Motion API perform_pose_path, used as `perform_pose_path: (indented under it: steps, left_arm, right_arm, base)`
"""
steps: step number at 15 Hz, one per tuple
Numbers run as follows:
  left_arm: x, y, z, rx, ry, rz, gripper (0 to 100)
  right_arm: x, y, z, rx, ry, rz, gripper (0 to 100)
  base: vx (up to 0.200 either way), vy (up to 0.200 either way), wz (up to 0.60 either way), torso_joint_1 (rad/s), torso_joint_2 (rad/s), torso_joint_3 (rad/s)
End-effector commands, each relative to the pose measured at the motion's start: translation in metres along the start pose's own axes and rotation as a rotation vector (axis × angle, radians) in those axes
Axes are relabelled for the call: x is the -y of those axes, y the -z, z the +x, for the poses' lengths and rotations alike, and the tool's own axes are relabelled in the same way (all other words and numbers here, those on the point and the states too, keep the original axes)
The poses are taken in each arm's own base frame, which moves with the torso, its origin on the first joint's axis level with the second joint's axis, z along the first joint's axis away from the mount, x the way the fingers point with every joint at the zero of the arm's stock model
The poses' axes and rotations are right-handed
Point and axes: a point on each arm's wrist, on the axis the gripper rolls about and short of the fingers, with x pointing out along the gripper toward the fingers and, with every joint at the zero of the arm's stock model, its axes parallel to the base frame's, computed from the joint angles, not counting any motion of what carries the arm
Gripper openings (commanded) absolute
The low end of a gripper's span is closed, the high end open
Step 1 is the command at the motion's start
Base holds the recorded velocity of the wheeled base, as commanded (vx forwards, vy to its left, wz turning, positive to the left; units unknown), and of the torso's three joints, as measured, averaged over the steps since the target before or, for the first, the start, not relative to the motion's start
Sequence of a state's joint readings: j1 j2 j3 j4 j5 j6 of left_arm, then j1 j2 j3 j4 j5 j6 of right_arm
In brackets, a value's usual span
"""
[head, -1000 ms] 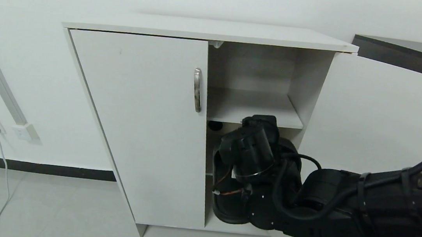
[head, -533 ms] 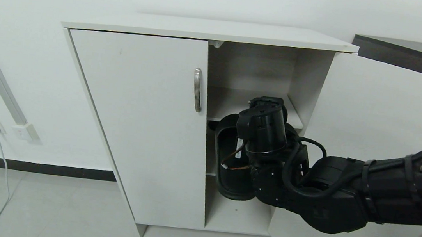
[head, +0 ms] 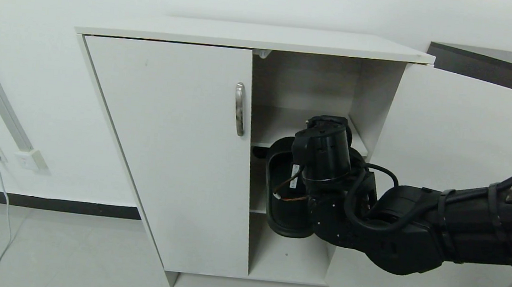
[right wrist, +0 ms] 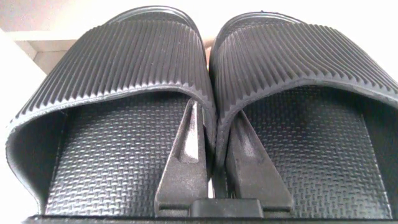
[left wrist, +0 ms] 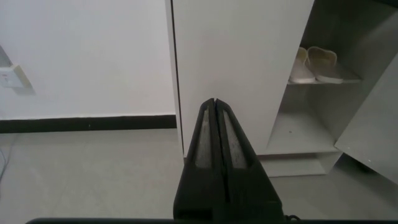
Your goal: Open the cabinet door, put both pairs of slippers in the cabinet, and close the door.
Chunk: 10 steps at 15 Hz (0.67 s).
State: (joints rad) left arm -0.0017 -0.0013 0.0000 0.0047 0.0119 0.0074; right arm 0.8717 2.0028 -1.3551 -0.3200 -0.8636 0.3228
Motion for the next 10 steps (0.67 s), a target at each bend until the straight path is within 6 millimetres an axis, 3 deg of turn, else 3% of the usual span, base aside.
perform_pose_path:
  steps: [1, 9, 10]
  left_arm:
    - [0.0000, 0.0000, 0.0001, -0.001, -0.001, 0.000, 0]
    - [0.0000, 0.0000, 0.0001, -0.001, -0.001, 0.000, 0]
    - [0.0000, 0.0000, 0.0001, -0.001, -0.001, 0.000, 0]
  right_arm:
    - [0.0021, -0.0013, 0.0022, 0.002, 0.006, 0.003, 0]
    - [0.0024, 0.0006, 0.0033, -0.002, 0.009, -0.001, 0]
    - [0.0021, 0.0009, 0.0036, -0.003, 0.009, -0.003, 0]
  base:
    - [0.200, 0.000, 0.00, -0.017, 0.00, 0.007]
    - [0.200, 0.000, 0.00, 0.002, 0.00, 0.002]
    - [0.000, 0.000, 0.00, 0.000, 0.00, 0.000]
